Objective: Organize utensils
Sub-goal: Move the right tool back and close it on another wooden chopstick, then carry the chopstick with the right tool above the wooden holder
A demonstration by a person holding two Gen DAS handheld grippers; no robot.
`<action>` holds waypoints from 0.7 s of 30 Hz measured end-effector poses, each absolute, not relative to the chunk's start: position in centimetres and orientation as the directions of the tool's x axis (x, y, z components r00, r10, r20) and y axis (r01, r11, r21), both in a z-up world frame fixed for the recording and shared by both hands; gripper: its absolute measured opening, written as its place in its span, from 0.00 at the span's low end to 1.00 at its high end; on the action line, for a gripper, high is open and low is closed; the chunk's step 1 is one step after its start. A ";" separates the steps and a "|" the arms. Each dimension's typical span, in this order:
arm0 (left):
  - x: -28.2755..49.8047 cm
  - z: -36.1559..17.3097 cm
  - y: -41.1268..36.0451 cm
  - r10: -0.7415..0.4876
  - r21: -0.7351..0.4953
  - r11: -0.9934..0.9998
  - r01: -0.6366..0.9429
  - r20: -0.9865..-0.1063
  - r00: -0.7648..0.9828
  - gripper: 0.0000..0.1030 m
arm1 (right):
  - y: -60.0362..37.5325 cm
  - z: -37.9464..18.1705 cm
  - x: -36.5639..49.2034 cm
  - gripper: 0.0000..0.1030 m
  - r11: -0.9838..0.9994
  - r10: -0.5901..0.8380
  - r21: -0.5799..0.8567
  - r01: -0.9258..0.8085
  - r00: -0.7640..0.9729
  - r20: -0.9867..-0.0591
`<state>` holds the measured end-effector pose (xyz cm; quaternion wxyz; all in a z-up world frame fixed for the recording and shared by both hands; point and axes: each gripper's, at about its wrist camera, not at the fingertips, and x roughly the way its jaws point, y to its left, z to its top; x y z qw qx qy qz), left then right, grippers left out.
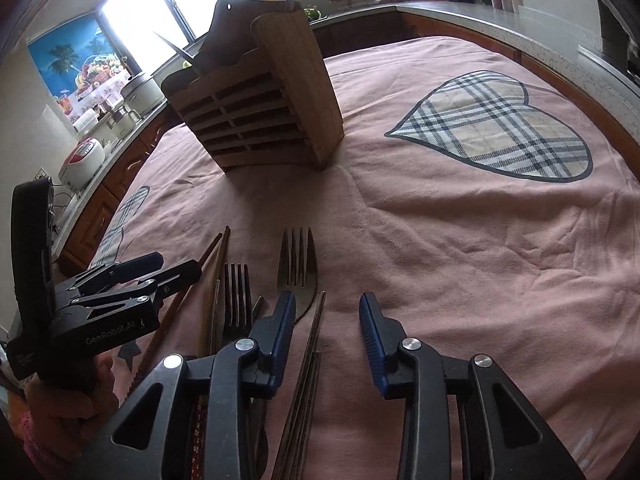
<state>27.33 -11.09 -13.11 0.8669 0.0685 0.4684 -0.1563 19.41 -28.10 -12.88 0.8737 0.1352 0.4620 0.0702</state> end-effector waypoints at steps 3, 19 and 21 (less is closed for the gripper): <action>27.3 -13.1 -11.6 -0.202 0.000 0.934 0.357 -0.824 0.529 0.53 | -27.3 -12.9 19.9 0.29 0.966 0.224 0.257 -0.019 0.559 -0.798; 26.9 -11.3 -9.7 -0.294 -0.094 0.921 0.377 -0.804 0.517 0.05 | -27.8 -10.9 19.3 0.05 0.946 0.282 0.321 -0.039 0.583 -0.762; 26.4 -10.4 -8.5 -0.313 -0.123 0.924 0.363 -0.788 0.530 0.05 | -27.8 -9.9 19.1 0.05 0.941 0.293 0.335 -0.044 0.601 -0.744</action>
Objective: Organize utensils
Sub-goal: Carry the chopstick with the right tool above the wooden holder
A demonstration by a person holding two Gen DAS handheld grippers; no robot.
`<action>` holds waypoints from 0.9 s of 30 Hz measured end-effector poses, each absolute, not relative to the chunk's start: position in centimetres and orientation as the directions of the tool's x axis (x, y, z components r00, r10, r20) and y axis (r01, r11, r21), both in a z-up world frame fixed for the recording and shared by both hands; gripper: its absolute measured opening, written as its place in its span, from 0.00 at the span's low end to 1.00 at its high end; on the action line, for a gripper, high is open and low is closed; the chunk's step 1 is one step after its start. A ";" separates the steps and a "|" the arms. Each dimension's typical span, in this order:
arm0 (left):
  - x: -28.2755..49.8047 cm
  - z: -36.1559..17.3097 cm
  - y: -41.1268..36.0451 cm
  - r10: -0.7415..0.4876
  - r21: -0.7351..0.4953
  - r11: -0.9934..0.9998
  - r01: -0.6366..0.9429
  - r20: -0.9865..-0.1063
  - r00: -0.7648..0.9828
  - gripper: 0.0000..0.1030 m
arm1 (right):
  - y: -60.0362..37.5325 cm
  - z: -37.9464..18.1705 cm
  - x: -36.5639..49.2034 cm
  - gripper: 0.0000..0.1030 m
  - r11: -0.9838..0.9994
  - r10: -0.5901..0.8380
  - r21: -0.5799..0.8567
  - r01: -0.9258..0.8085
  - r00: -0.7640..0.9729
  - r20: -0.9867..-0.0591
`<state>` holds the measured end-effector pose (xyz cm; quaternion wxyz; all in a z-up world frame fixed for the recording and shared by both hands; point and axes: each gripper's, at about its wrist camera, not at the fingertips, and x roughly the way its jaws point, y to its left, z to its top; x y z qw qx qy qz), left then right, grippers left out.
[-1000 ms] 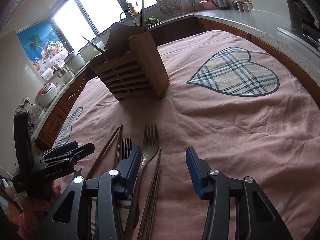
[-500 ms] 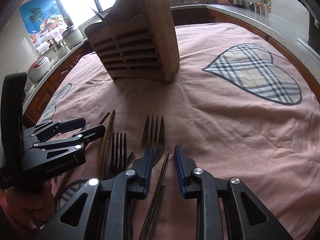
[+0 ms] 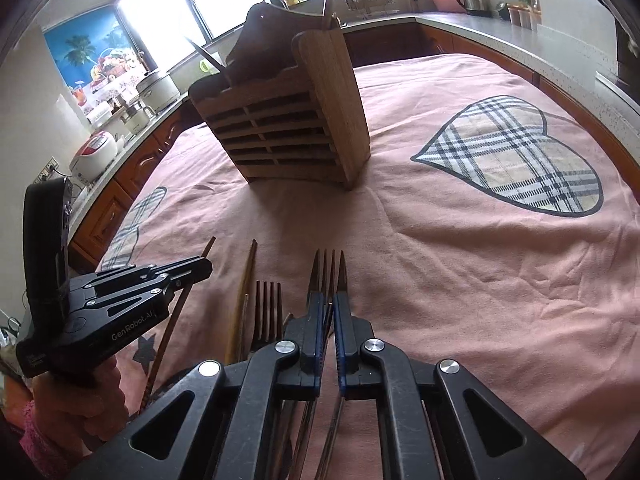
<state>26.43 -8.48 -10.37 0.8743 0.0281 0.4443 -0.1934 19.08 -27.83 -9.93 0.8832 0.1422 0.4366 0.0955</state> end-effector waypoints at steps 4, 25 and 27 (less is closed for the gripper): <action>25.2 -8.3 -6.1 -0.343 -0.172 0.927 0.334 -0.752 0.564 0.05 | -27.6 -7.9 18.5 0.04 0.938 0.303 0.341 -0.066 0.637 -0.709; 18.0 -0.4 -0.5 -0.405 -0.263 0.914 0.308 -0.587 0.700 0.05 | -27.1 -0.7 14.7 0.03 0.929 0.317 0.345 -0.130 0.761 -0.566; 17.6 0.0 -0.2 -0.409 -0.269 0.912 0.309 -0.576 0.708 0.05 | -27.2 0.0 14.3 0.03 0.928 0.317 0.347 -0.133 0.773 -0.550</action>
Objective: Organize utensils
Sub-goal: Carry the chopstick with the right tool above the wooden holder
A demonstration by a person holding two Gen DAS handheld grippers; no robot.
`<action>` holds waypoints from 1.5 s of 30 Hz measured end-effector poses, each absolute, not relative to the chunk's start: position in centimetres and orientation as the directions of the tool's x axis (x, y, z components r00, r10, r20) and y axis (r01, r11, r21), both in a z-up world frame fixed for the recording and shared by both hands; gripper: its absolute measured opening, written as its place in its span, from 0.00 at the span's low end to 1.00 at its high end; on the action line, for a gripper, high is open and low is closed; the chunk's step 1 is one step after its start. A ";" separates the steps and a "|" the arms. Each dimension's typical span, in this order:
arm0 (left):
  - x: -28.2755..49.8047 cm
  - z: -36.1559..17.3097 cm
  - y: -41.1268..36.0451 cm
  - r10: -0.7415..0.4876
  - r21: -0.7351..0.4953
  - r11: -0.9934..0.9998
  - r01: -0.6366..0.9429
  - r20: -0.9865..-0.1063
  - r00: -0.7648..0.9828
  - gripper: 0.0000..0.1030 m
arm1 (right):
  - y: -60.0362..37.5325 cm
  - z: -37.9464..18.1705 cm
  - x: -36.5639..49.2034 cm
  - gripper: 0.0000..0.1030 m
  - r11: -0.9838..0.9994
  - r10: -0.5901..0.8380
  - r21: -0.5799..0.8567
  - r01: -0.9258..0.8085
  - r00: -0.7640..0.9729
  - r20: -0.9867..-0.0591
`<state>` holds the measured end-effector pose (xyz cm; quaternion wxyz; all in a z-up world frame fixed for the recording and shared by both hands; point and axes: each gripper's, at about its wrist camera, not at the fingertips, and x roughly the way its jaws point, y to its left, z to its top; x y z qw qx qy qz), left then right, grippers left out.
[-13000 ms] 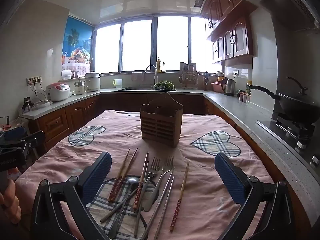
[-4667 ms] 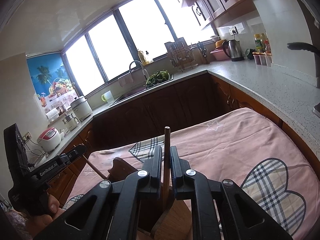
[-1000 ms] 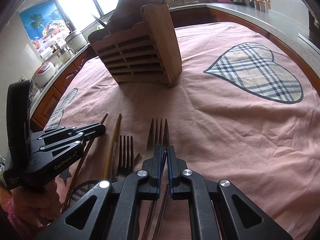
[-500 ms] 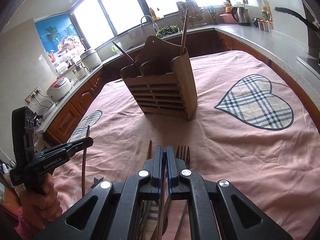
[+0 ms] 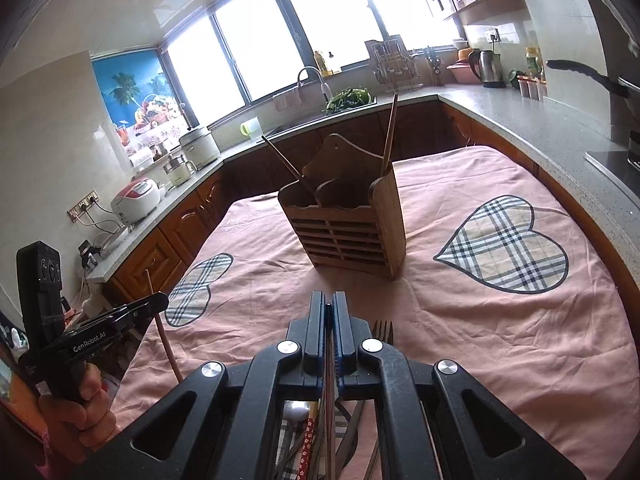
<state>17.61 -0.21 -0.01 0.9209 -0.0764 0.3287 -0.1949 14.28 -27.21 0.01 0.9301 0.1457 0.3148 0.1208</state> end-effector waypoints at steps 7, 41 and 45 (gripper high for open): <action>16.4 1.3 0.7 -0.415 -0.280 0.909 0.309 -0.539 0.733 0.05 | -27.3 1.8 13.2 0.03 0.931 0.310 0.337 -0.143 0.798 -0.517; 20.7 6.6 1.3 -0.434 -0.358 0.884 0.300 -0.396 0.809 0.05 | -30.1 7.2 17.3 0.03 0.919 0.273 0.370 -0.134 0.894 -0.354; 22.5 8.3 0.7 -0.441 -0.359 0.879 0.313 -0.362 0.821 0.05 | -30.4 8.4 18.8 0.03 0.920 0.264 0.368 -0.137 0.908 -0.324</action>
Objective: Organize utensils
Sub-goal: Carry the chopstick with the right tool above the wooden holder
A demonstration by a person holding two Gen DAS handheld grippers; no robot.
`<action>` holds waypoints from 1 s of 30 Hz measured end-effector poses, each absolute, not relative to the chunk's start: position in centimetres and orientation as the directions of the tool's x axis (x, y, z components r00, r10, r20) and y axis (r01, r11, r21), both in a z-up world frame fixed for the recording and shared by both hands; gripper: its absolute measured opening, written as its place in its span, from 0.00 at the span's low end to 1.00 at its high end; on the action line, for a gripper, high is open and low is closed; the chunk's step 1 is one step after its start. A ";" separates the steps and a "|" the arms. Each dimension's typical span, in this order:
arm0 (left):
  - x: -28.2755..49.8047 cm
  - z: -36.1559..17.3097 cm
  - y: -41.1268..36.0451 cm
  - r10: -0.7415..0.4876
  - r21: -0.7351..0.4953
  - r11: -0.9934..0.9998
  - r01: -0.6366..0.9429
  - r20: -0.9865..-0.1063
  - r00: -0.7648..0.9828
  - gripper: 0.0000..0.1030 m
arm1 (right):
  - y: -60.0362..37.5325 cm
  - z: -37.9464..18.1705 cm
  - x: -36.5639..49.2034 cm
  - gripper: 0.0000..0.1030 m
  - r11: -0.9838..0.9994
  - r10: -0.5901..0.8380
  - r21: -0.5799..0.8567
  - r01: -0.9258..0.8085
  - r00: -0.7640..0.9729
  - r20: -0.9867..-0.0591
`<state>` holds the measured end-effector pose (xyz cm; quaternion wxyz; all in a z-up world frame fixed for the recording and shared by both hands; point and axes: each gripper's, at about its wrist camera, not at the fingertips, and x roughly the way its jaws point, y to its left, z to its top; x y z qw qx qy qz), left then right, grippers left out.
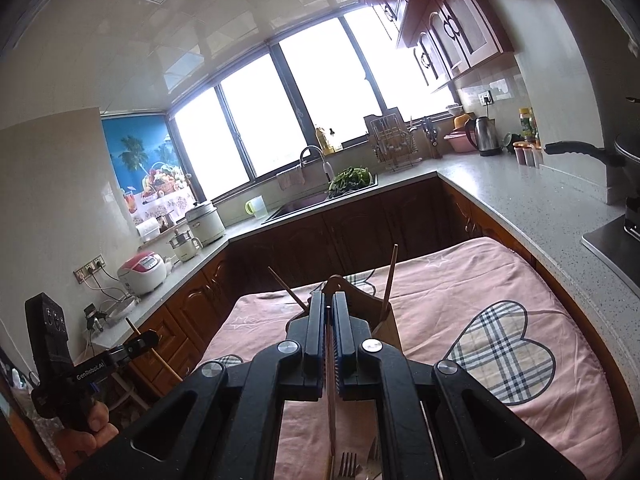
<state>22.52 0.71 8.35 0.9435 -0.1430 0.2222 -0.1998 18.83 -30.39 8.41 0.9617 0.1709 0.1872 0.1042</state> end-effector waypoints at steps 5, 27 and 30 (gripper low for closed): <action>24.9 10.8 -0.1 -0.431 -0.342 0.883 0.322 -0.315 0.846 0.05 | -30.8 10.3 21.1 0.03 0.924 0.240 0.359 -0.129 0.929 -0.283; 38.2 6.9 -6.0 -0.414 -0.356 0.886 0.297 -0.319 0.852 0.05 | -31.5 7.6 30.7 0.03 0.946 0.153 0.320 -0.052 0.941 -0.301; 38.9 4.9 -6.5 -0.407 -0.354 0.892 0.282 -0.353 0.842 0.05 | -31.3 5.8 31.1 0.03 0.945 0.155 0.325 -0.042 0.931 -0.330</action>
